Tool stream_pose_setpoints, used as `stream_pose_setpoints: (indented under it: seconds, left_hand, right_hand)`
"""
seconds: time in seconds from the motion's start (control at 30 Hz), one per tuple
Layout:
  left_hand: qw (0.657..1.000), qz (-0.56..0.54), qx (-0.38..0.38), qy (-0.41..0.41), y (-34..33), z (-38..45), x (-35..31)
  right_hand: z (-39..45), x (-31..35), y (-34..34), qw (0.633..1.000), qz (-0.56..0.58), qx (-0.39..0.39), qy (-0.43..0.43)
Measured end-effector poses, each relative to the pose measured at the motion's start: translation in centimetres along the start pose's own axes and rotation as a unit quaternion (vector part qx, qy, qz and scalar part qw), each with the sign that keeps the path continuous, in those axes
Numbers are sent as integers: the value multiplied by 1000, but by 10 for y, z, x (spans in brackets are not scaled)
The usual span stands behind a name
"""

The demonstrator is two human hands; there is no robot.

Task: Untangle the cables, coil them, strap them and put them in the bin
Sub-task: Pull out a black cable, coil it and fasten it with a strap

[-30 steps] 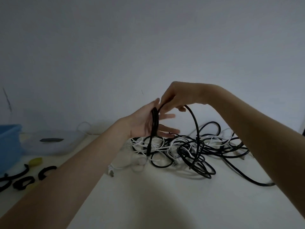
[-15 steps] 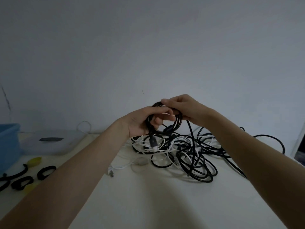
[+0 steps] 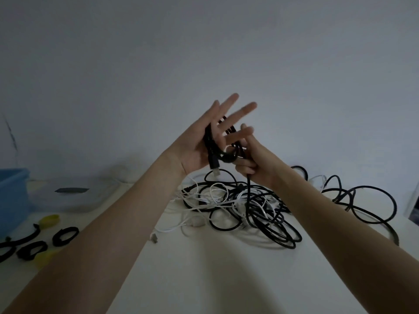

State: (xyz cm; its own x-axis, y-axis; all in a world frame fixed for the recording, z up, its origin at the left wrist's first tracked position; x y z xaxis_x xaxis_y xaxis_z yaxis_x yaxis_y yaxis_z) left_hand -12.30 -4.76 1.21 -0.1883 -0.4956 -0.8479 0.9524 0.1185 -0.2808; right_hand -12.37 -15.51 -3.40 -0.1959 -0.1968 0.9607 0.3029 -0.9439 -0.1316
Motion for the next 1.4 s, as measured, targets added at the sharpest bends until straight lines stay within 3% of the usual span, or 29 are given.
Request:
stream_pose_setpoints:
  seconds: [0.07,0.13,0.2,0.27,0.33,0.43,0.5,0.6,0.7,0.9,1.03,1.27,1.4]
  left_hand:
    - [996,-34,-63,-56,9,5,-10]
    - [979,-35,-173,-99,26,4,-22]
    - [965,-15,-242,-102,36,3,-25]
    - [963,37,-259,-67,39,2,-17]
    - [959,127,-254,-15,40,2,-3]
    - [948,206,-232,68,42,3,12]
    - [943,228,-204,133,44,0,19]
    - [921,286,-151,218,46,-12,26]
    - [905,302,-121,273,47,-19,35]
    - [945,222,-112,211,44,-14,45]
    - [954,145,-126,232,36,-18,42]
    - [939,167,38,297,20,-24,34]
    - [935,124,58,327,25,-36,28]
  right_hand:
    - [-2,-5,4,998,-52,-2,-22]
    - [-6,-15,11,988,-135,-33,-63]
    - [-8,-21,14,950,-287,-57,-105]
    - [-5,-21,3,840,-519,-32,-157]
    - [1,-21,-18,723,-667,38,-175]
    - [2,-6,-38,634,-747,84,-181]
    - [0,8,-37,613,-765,91,-174]
    - [-4,23,-28,613,-769,81,-160]
    - [-5,31,-30,641,-749,89,-141]
    - [2,42,-58,692,-706,122,-85]
    - [3,58,-44,744,-661,76,-62]
    - [-6,62,0,831,-549,-2,-95]
    - [-12,75,19,834,-543,-34,-96]
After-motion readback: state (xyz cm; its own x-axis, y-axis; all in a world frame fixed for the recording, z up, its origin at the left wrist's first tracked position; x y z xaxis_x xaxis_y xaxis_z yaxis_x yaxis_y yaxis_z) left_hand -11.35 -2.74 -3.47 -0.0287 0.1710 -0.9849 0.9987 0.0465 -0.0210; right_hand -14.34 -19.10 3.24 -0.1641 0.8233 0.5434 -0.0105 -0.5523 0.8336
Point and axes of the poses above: each hand's wrist, its own z-axis towards the middle knuckle, its own y-axis out of the back of the hand, x = y × z, the point moved 5 cm from there along z, towards the middle knuckle, and after that the axes turned 11 degrees about x, right-handed, at the moved point
